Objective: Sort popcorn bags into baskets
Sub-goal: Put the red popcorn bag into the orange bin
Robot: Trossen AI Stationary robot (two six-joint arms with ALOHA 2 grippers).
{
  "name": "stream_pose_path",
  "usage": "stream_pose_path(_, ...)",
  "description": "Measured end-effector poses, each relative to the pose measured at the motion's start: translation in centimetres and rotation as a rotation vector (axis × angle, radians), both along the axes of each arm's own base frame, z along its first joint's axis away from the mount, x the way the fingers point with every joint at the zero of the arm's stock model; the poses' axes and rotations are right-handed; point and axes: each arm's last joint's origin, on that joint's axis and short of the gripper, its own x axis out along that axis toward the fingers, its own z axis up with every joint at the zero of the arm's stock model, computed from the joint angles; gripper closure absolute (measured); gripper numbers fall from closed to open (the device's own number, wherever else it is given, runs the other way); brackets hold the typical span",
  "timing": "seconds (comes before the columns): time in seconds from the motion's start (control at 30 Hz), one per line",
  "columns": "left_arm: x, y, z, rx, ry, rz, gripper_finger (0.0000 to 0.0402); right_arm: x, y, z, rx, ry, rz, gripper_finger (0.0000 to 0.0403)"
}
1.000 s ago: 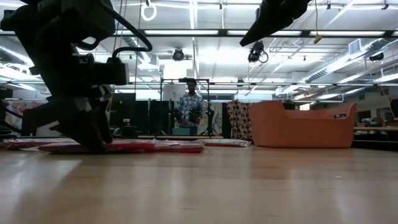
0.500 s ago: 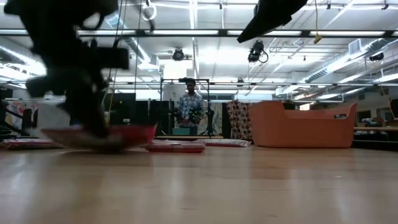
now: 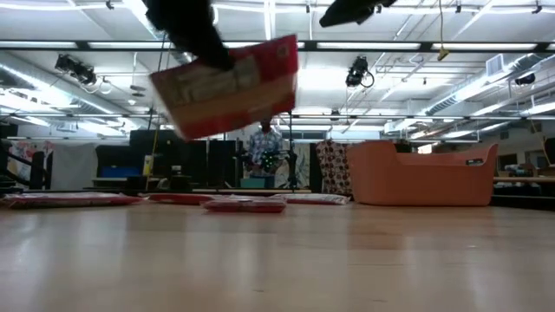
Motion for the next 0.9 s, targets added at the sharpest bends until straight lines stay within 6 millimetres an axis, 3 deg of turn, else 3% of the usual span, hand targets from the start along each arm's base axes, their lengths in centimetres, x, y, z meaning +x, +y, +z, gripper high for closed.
stream_pose_path(0.2, 1.5, 1.2, 3.3, -0.04, -0.094, 0.011, 0.0377, 0.9, 0.5, 1.9, -0.095, 0.069, 0.122, 0.0199)
stream_pose_path(0.4, 2.1, 2.0, 5.4, -0.035, -0.148, 0.013, 0.0377, 1.0, 0.9, 2.0, -0.222, 0.121, 0.203, 0.0196)
stream_pose_path(0.7, 2.9, 1.9, 6.6, -0.01, -0.256, -0.034, 0.0377, 1.1, 1.0, 2.3, -0.314, 0.094, 0.183, 0.0235)
stream_pose_path(0.9, 3.0, 2.0, 6.7, 0.005, -0.265, -0.042, 0.0377, 1.1, 1.0, 2.3, -0.311, 0.092, 0.182, 0.0294)
